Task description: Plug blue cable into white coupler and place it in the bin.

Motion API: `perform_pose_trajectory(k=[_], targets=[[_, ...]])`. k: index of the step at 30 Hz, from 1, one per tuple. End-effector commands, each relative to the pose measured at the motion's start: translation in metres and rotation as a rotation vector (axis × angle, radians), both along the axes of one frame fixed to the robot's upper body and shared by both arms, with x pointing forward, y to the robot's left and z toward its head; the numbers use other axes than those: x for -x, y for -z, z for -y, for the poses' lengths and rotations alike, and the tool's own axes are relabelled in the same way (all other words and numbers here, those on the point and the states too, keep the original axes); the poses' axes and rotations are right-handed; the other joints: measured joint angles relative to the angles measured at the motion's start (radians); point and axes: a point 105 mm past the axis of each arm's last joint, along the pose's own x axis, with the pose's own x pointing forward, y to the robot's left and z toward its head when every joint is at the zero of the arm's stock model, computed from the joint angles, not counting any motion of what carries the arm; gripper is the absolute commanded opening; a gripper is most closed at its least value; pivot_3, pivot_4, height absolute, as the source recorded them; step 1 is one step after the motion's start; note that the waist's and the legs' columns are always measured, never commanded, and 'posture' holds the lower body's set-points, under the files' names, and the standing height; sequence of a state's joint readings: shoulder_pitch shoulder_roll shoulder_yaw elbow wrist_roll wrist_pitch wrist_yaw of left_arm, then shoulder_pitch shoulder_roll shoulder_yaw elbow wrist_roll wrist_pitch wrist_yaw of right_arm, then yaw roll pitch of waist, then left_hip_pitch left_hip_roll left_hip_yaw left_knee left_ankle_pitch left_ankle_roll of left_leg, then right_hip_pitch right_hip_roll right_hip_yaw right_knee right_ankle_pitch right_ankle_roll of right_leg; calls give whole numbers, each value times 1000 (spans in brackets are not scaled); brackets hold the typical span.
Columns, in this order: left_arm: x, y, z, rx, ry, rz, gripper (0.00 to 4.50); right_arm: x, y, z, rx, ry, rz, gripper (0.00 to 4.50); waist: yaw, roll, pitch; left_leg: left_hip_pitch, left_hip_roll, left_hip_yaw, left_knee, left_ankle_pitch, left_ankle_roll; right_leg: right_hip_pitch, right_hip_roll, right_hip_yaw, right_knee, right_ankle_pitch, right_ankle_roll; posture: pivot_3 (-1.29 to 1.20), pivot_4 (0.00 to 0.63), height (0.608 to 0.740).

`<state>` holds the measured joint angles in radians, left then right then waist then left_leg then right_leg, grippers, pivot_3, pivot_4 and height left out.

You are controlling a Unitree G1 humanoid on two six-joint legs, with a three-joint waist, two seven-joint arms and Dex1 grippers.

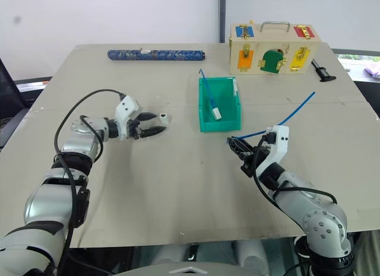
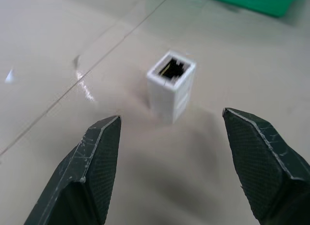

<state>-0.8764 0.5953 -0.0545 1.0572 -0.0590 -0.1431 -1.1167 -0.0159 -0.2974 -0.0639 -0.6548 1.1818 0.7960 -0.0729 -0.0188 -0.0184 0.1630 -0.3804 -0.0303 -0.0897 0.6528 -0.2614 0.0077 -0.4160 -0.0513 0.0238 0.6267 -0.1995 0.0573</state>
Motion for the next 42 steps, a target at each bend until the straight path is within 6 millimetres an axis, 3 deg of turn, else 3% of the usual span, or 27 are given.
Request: perform_pose_trajectory(k=[1, 8, 13, 14, 16, 21, 29, 35, 42], targets=[[-10, -8, 2, -44, -19, 41, 3406, 6, -14, -1, -13, -2, 61, 0, 1, 0, 0, 0, 0, 0, 0, 0, 0, 0, 0, 0, 0, 0, 0, 0, 150, 740], [-16, -6, 15, -60, -12, 38, 3406, 7, -14, -1, -11, 3, 65, 0, 1, 0, 0, 0, 0, 0, 0, 0, 0, 0, 0, 0, 0, 0, 0, 0, 150, 740], [-14, -6, 20, -52, 20, 44, 1829, 9, -14, 0, -6, 3, 64, 0, 1, 0, 0, 0, 0, 0, 0, 0, 0, 0, 0, 0, 1, 0, 0, 0, 150, 740], [-13, -8, 22, -31, 31, 45, 1058, 9, -14, 0, -4, 3, 64, 0, 1, 0, 0, 0, 0, 0, 0, 0, 0, 0, 0, 0, 1, 0, 0, 0, 150, 740], [-9, -13, 27, 32, 83, 41, 673, 9, -14, 1, 1, 2, 64, 0, 1, -1, 0, 0, 0, 0, 0, 0, 0, 0, 0, 0, 1, 0, 0, 0, 150, 740], [11, -19, 43, 111, 252, -28, 673, 9, -15, 4, 81, -12, 101, 0, 0, 0, 0, -1, 0, 0, 0, 0, 0, 0, 0, 0, 1, 0, 0, 0, 150, 740], [70, -8, 109, 57, 548, -54, 673, 11, -21, -3, 388, -199, 285, 0, -2, 0, 0, 0, 1, 0, 1, 0, 0, 0, 0, 1, 1, 0, 0, 0, 150, 740], [76, 6, 136, -22, 579, -37, 673, 3, -28, -17, 545, -375, 392, 0, 0, 0, 0, 0, 1, 0, 2, 0, 0, 1, 1, 1, 0, 0, 0, 0, 150, 740], [76, 26, 146, -131, 631, -7, 673, -20, -12, -34, 676, -508, 407, 0, 4, 0, 0, -1, 0, 0, 1, 0, 0, 0, 0, 1, 0, 0, 0, 0, 150, 740]])
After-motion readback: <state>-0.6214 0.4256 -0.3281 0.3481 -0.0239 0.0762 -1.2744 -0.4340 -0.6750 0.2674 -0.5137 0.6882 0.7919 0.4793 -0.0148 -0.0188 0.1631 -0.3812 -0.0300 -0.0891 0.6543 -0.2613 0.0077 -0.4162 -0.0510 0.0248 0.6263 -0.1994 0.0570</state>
